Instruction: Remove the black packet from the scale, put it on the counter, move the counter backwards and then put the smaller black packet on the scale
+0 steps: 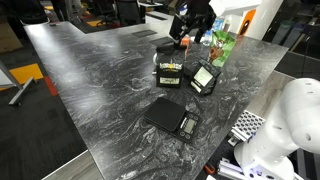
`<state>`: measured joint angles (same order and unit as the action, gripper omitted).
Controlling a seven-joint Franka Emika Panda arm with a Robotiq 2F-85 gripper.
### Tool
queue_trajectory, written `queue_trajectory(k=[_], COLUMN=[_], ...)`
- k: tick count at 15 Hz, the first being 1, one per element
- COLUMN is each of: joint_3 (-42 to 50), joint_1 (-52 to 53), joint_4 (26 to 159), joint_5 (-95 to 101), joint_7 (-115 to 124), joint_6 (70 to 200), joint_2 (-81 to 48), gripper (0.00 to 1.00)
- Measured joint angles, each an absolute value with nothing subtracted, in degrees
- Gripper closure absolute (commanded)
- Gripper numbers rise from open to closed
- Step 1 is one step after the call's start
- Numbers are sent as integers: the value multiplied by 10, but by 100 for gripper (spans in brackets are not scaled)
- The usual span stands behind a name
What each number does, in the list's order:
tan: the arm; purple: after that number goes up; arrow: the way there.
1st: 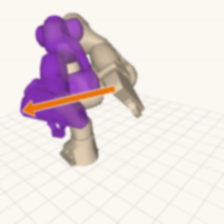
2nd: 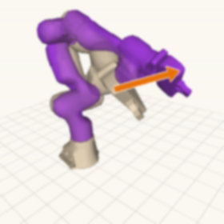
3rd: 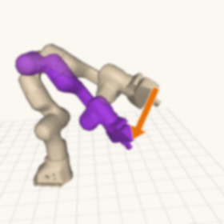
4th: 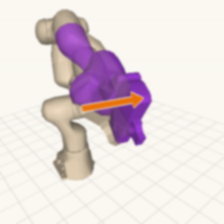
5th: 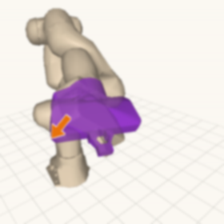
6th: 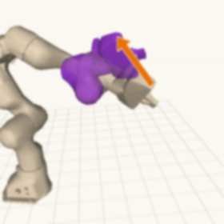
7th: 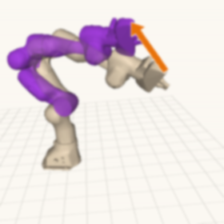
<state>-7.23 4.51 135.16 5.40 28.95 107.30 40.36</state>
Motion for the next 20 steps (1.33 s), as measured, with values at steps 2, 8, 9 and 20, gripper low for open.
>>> queue_trajectory(k=[2, 8, 9, 20], joint_3=[-75, -72, -67, -22], joint_1=[40, -22, -28, -73], joint_4=[1351, 1361, 1364, 1405], joint_5=[54, 53, 49, 25], joint_7=[293, 316, 316, 297], joint_6=[1073, 1065, 1055, 966], joint_2=[405, 452, 456, 461], gripper=[0, 0, 0, 0])
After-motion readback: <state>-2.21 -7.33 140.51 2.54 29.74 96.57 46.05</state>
